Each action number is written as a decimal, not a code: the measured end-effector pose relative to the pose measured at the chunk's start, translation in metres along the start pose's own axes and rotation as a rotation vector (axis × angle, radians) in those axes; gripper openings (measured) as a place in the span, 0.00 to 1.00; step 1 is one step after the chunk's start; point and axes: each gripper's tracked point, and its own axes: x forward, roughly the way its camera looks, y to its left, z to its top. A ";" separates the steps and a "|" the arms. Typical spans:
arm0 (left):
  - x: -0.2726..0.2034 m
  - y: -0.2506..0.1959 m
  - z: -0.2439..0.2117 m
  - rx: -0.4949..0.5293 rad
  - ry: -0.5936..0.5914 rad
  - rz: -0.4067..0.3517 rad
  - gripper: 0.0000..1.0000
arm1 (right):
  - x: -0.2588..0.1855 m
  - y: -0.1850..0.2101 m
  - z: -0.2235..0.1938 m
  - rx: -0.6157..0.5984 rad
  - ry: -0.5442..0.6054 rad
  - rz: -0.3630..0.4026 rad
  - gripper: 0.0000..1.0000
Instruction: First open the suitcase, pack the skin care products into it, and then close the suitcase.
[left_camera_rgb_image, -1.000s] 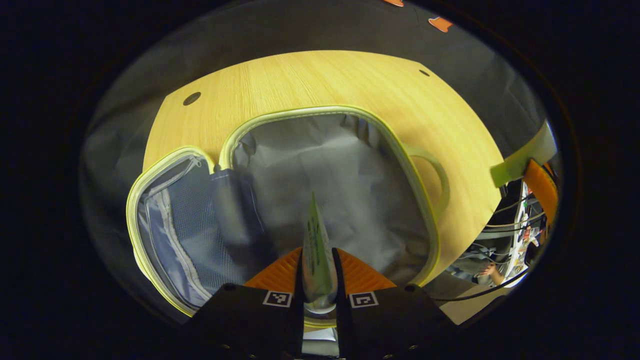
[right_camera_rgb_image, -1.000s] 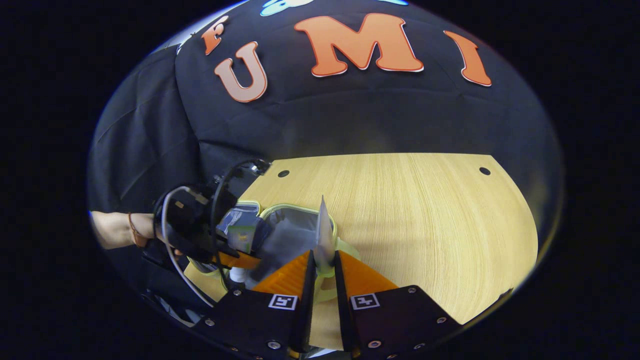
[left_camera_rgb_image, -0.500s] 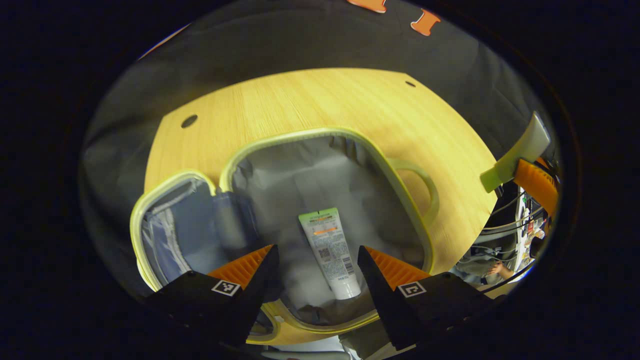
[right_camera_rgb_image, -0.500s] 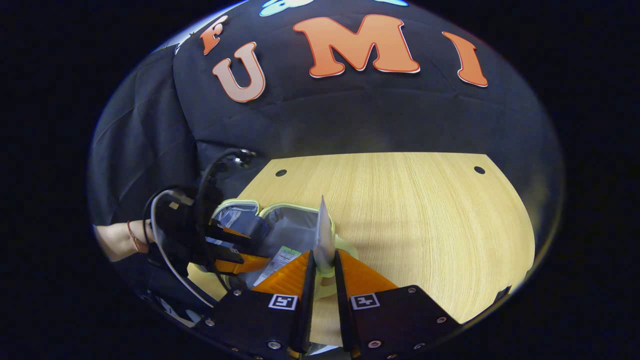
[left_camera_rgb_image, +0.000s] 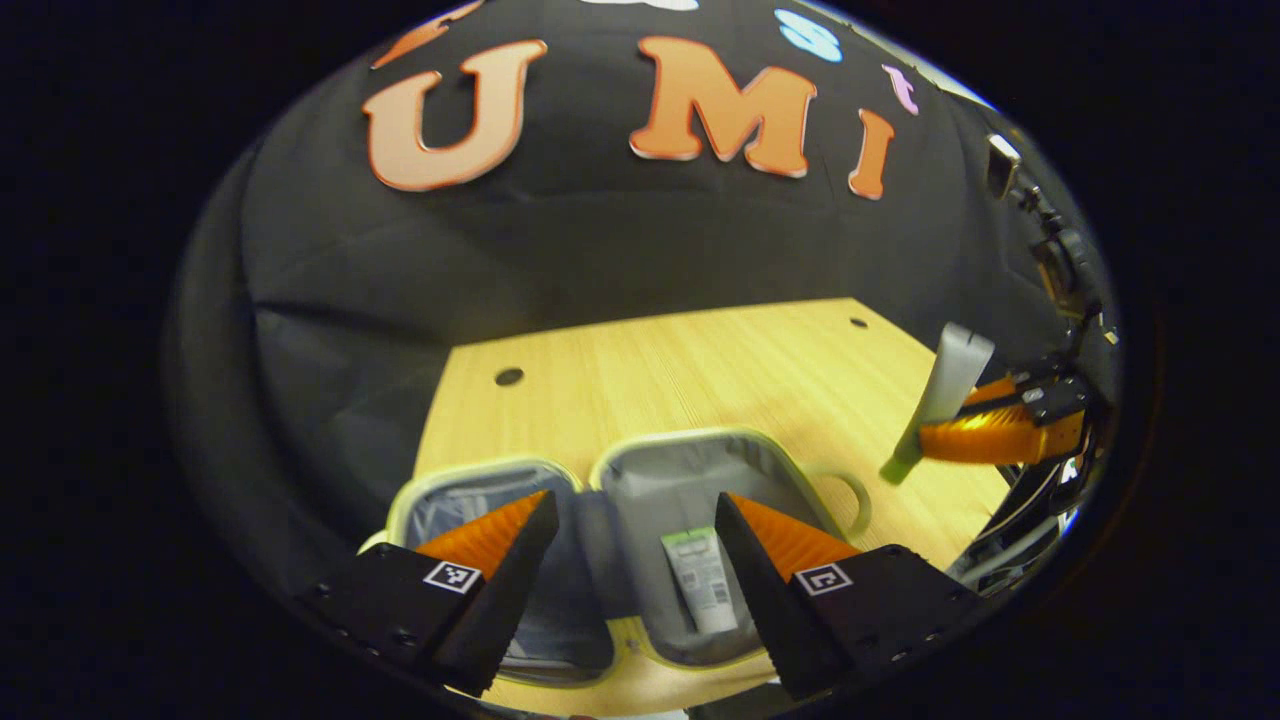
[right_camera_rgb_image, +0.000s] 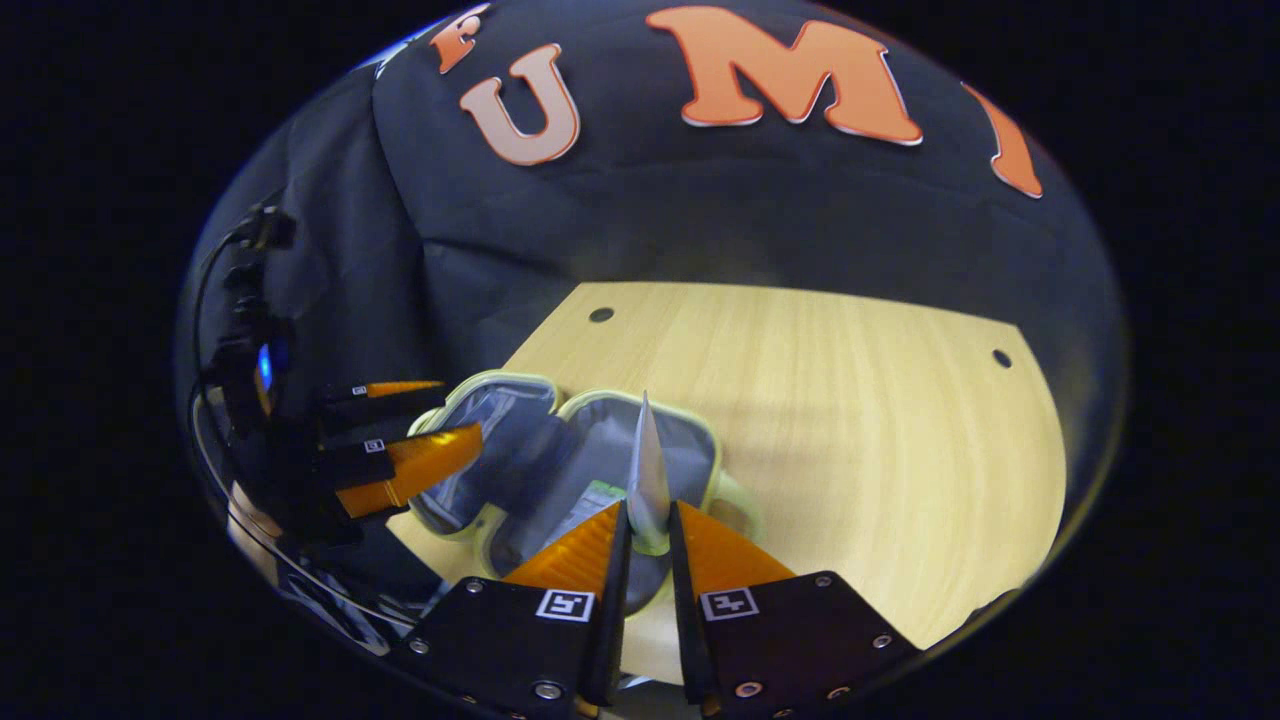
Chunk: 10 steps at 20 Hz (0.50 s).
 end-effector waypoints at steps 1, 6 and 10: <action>-0.014 0.010 0.010 -0.012 -0.038 0.036 0.98 | 0.008 0.010 -0.007 0.003 0.046 0.018 0.25; -0.056 0.050 0.027 -0.015 -0.174 0.130 0.98 | 0.054 0.033 -0.034 0.000 0.245 0.052 0.25; -0.069 0.072 0.014 -0.014 -0.194 0.166 0.98 | 0.073 0.038 -0.069 0.050 0.380 0.028 0.25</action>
